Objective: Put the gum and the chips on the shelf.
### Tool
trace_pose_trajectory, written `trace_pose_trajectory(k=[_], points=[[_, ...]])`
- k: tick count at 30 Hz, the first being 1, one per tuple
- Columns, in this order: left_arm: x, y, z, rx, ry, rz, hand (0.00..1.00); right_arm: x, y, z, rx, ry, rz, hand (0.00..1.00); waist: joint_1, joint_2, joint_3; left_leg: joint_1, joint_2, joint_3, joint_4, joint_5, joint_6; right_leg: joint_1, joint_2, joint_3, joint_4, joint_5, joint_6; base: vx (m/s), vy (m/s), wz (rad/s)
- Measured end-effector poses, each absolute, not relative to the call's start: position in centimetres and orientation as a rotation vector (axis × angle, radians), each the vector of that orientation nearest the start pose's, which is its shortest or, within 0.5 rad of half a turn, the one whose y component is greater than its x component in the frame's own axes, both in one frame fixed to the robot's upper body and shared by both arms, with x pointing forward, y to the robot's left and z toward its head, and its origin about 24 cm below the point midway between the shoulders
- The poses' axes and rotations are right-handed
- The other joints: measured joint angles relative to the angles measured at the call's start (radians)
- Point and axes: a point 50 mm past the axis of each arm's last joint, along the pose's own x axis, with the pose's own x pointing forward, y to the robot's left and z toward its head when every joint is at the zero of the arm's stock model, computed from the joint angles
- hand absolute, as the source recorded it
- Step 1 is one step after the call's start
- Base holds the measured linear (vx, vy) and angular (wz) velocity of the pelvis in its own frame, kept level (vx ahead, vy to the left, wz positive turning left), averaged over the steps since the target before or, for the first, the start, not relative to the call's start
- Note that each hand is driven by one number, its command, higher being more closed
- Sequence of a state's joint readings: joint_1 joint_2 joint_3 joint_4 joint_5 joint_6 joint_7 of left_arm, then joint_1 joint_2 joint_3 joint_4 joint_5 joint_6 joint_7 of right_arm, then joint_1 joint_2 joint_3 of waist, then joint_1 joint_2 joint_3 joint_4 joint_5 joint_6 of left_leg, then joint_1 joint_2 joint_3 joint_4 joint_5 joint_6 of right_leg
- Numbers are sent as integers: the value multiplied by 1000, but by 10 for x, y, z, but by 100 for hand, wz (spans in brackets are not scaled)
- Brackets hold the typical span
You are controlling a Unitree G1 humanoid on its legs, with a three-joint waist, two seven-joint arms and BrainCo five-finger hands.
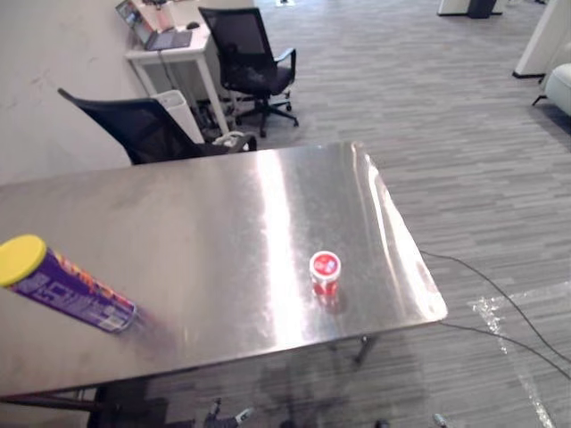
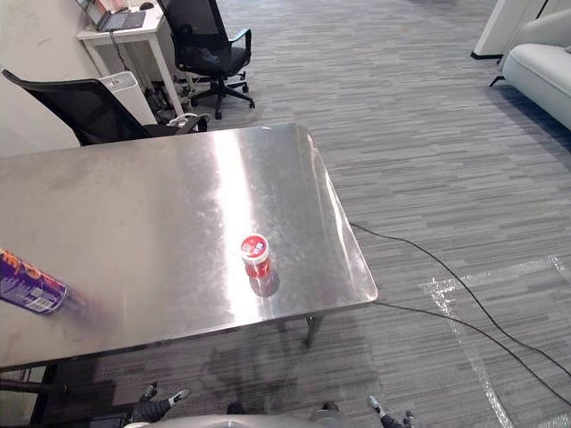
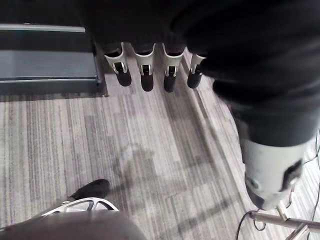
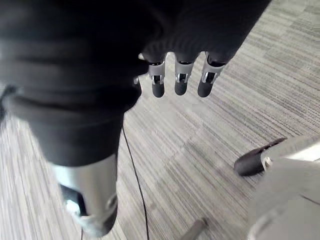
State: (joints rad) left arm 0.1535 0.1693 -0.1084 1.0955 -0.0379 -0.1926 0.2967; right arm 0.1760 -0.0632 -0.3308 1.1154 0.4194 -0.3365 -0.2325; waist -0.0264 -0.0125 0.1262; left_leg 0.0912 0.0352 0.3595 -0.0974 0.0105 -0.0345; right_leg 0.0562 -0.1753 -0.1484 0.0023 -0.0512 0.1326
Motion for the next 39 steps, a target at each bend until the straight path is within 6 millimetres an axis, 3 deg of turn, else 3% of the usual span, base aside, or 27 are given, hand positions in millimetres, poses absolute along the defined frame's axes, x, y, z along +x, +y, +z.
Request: trace_pose_trajectory(k=[4,6,8,10,16,18,23,25,27,30,35,39], points=[[67,222,-156,286,1023,321,0,44,-280,-139,288,766,-1134,0,3,-13,0,-2,-5,-15,-6,5,3,5,-6,-11,0,-8,1,-115,3,11],[64,224,-155,279,1023,326,0,52,-309,-122,286,639,-1220,0,4,-22,-3,-4,-11,-17,-7,4,1,5,-15,-14,0,-8,1,-45,43,4],[58,226,-155,271,1026,339,0,64,-349,-92,236,470,-1303,0,4,-32,-9,-11,-20,-19,-7,1,7,2,-28,-16,0,-8,2,-13,55,7],[57,228,-154,269,1025,345,0,78,-370,-69,211,346,-1325,0,5,-37,-13,-19,-30,-22,-7,-2,11,-2,-38,-19,-2,-5,6,20,84,9],[62,232,-150,277,1000,345,0,134,-386,-20,219,63,-1265,0,5,-54,-21,-33,-49,-40,-6,-11,21,-3,-54,-29,-4,3,3,62,53,9],[63,231,-150,278,999,343,0,149,-385,-9,202,14,-1228,0,6,-53,-20,-36,-52,-43,-5,-13,20,-2,-55,-32,-9,9,11,96,22,6],[65,228,-149,302,993,310,0,190,-371,42,55,-179,-1012,0,3,-40,-27,-35,-54,-50,1,-13,28,1,-48,-37,-17,17,12,95,-2,-2],[67,227,-149,310,983,301,0,202,-360,63,-15,-255,-896,0,0,-36,-28,-35,-46,-65,1,-13,28,0,-38,-39,-17,25,1,68,-39,-4],[68,227,-148,312,980,297,0,216,-337,90,-118,-355,-698,0,-2,-36,-28,-33,-36,-68,1,-16,24,-1,-29,-39,-17,30,-6,31,-40,-7],[68,227,-148,340,978,275,0,226,-304,114,-184,-438,-419,0,-3,-36,-28,-33,-35,-68,1,-17,22,-2,-29,-41,-17,31,-4,4,-11,-1],[67,227,-149,343,980,275,0,232,-258,133,-269,-481,-11,0,0,-37,-28,-32,-36,-68,1,-17,22,-4,-30,-46,-17,31,-3,-37,-8,-1],[64,227,-150,346,992,277,0,229,-244,142,-327,-474,208,0,0,-37,-29,-34,-38,-67,0,-14,24,-9,-33,-47,-17,30,-2,-47,-3,-5]])
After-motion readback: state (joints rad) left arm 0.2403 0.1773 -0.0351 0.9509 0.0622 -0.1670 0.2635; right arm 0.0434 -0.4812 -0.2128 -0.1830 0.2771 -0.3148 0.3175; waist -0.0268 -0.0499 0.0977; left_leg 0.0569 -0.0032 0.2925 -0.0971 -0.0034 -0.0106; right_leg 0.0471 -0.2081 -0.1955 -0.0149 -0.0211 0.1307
